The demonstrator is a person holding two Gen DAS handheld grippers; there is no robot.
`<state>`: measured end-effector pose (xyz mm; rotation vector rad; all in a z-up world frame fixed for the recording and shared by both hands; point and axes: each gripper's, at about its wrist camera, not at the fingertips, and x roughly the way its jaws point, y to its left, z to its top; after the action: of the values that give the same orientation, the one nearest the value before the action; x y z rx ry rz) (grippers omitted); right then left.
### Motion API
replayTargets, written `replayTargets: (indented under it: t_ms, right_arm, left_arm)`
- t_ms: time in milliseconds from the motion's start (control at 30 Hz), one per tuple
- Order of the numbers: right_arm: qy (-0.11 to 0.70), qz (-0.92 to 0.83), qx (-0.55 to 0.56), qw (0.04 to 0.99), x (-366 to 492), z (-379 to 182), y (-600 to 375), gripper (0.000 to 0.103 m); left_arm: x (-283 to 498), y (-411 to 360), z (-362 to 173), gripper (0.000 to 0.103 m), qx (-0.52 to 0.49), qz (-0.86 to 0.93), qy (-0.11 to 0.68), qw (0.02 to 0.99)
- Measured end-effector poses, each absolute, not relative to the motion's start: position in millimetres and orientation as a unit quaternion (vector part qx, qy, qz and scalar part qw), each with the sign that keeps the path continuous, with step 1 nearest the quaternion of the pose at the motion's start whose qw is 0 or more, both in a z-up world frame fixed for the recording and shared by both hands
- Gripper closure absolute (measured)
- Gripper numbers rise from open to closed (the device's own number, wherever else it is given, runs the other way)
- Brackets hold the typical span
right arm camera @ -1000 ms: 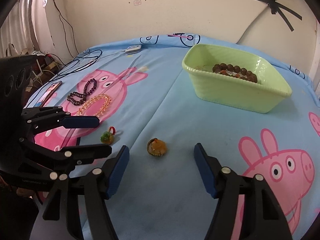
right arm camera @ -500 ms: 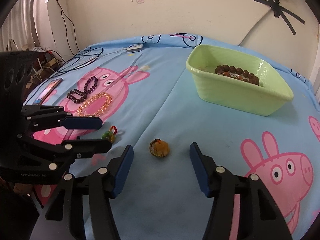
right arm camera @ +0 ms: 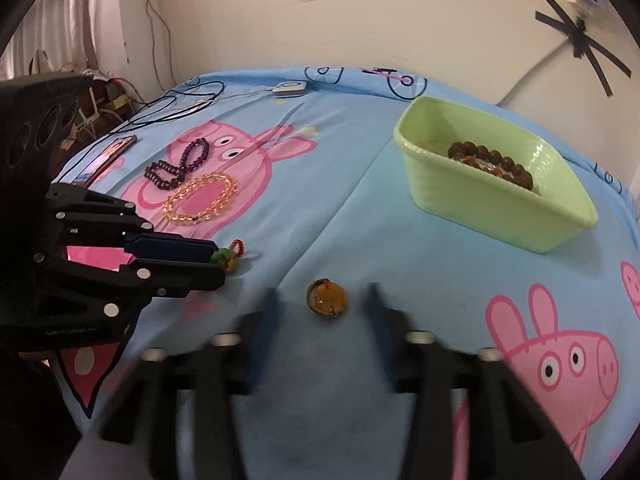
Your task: Organize jewelry
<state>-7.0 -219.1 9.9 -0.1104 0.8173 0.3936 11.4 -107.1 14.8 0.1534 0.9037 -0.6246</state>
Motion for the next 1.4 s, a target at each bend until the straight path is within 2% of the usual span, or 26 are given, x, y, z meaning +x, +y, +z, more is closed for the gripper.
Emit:
replayTargets:
  t_ms: [200,367,567,700,733,767,867,1000,1200,1400]
  right_arm:
    - [0.39,0.199,-0.018,0.899,-7,13,-231,0.103]
    - [0.344,0.194,0.046,0.918,-4,37,-262,0.103]
    - [0.29,0.126,0.085,0.945,18,66,-313,0.103]
    - [0.278,0.095,0.11,0.949,40,68,-339,0.103]
    - [0.276,0.092,0.113,0.95,46,65,-343,0.103]
    - [0.28,0.087,0.116,0.949,54,61,-346,0.101]
    - [0.286,0.064,0.153,0.944,62,50,-359,0.084]
    - [0.259,0.061,0.179,0.947,46,49,-369,0.081]
    - [0.243,0.1,0.226,0.938,15,48,-358,0.081]
    - [0.301,0.153,0.228,0.913,4,27,-303,0.081]
  left_arm:
    - [28,-104,24,0.09,0.022,-0.326,0.448,0.832]
    - [54,-114,51,0.09,-0.001,-0.349,0.432,0.832]
    - [104,-159,90,0.09,-0.002,-0.373,0.4,0.837]
    - [137,-196,91,0.09,-0.006,-0.384,0.409,0.828]
    - [144,-201,89,0.087,-0.008,-0.385,0.417,0.823]
    - [150,-208,84,0.077,-0.01,-0.383,0.431,0.817]
    - [165,-214,74,0.076,-0.034,-0.381,0.461,0.801]
    - [163,-183,87,0.076,-0.07,-0.376,0.446,0.809]
    - [137,-91,103,0.076,-0.106,-0.328,0.402,0.848]
    - [94,7,79,0.076,-0.112,-0.215,0.403,0.882]
